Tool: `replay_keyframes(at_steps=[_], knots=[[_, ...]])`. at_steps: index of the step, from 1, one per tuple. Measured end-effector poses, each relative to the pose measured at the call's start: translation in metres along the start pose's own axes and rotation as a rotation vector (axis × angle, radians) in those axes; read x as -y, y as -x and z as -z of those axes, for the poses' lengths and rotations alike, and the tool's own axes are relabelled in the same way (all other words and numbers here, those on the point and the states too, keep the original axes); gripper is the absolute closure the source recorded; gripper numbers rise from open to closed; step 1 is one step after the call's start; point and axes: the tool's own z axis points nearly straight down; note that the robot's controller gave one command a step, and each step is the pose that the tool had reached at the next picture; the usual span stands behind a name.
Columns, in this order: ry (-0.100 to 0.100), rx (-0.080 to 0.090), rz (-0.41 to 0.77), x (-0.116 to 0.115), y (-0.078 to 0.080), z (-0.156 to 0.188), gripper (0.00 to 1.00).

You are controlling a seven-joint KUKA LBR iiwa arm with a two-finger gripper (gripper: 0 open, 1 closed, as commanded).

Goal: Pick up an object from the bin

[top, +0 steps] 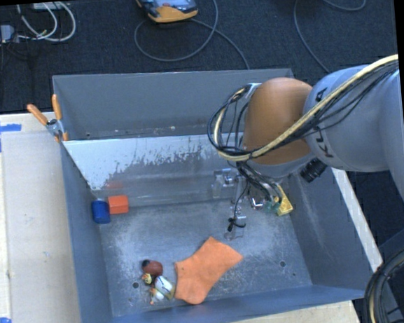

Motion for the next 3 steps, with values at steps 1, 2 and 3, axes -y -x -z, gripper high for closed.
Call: replay_keyframes(at_steps=[1, 2, 3], knots=[[0.0, 0.006, 0.0, 0.0, 0.001, 0.005, 0.0], [0.0, 0.005, 0.039, 0.013, -0.025, -0.036, 0.0], [0.001, 0.0, -0.008, 0.017, -0.063, -0.054, 0.0]])
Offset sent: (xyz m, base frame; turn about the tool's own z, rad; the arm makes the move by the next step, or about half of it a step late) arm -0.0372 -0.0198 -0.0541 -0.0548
